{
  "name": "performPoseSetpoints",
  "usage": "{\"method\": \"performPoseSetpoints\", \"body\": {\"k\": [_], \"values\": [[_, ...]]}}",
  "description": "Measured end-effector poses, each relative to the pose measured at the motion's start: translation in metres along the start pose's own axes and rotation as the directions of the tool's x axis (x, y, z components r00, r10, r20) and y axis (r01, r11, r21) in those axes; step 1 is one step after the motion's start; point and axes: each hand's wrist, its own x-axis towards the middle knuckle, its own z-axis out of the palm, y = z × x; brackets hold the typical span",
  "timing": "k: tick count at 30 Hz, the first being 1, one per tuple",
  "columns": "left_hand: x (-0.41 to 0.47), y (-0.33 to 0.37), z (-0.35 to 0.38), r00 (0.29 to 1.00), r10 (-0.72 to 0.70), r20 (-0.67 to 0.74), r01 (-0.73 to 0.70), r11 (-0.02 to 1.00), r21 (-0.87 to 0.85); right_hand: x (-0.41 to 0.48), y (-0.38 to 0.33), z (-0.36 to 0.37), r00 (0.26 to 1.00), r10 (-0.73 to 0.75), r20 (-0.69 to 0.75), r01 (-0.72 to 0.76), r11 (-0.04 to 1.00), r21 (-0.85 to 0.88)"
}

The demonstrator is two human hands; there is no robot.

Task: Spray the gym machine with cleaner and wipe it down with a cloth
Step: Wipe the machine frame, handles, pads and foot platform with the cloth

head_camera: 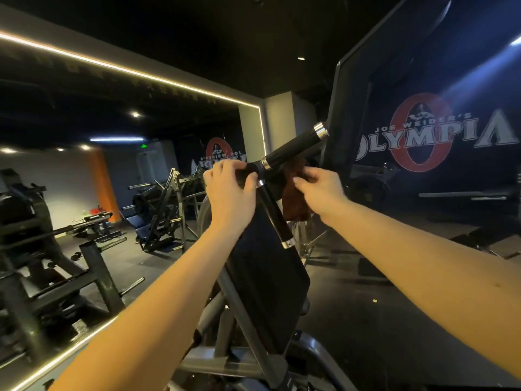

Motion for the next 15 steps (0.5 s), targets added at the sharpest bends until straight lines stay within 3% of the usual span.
{"method": "performPoseSetpoints", "body": {"k": [3,5,15], "values": [[0.016,-0.004,0.010,0.993,-0.078,0.092,0.076,0.997,0.030,0.010,0.007,0.031,0.979,0.083,0.186,-0.074,0.996,-0.055],[0.019,-0.010,0.018,0.984,-0.100,0.145,0.107,0.993,-0.040,0.012,0.018,0.043,0.964,0.093,0.250,-0.080,0.995,-0.063],[0.016,-0.027,0.034,0.997,-0.063,0.045,0.066,0.995,-0.073,-0.011,0.084,0.031,0.985,-0.025,0.170,0.036,0.998,-0.059]]}}
